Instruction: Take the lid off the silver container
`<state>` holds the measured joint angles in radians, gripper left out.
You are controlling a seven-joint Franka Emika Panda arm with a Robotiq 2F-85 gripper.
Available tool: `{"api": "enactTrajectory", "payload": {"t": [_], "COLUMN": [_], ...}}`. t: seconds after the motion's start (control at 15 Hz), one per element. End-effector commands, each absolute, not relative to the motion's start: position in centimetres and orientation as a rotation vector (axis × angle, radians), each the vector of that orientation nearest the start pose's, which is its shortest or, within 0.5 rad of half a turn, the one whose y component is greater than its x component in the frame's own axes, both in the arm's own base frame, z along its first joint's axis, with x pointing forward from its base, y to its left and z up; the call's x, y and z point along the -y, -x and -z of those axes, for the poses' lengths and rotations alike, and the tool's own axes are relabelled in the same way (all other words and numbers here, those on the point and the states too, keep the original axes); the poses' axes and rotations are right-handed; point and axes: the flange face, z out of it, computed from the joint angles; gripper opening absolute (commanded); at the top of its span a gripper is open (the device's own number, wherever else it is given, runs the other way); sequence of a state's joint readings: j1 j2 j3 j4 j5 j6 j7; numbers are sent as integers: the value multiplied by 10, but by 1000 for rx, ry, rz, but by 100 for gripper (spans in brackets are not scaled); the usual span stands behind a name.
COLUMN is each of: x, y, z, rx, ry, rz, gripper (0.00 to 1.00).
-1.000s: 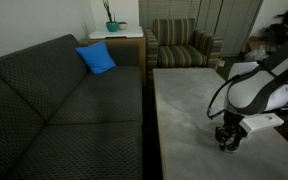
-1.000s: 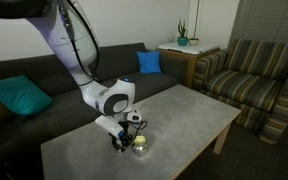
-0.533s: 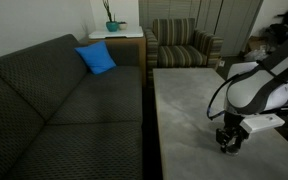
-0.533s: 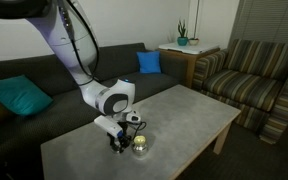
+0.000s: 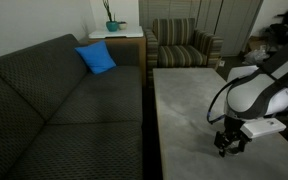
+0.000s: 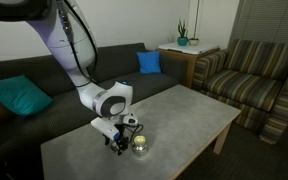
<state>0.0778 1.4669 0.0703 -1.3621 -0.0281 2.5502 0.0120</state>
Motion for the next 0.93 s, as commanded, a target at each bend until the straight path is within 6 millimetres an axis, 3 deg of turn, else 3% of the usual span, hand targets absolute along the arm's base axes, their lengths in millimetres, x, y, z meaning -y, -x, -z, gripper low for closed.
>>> {"api": "enactTrajectory", "payload": {"t": [0.0, 0.4, 0.87], "x": [-73, -75, -83], "y": [-561, -559, -533], "z": [188, 186, 167], "rx": [90, -13, -138], "ry": [3072, 3112, 3190], "rz": [-434, -359, -159], "gripper": [100, 100, 100]}}
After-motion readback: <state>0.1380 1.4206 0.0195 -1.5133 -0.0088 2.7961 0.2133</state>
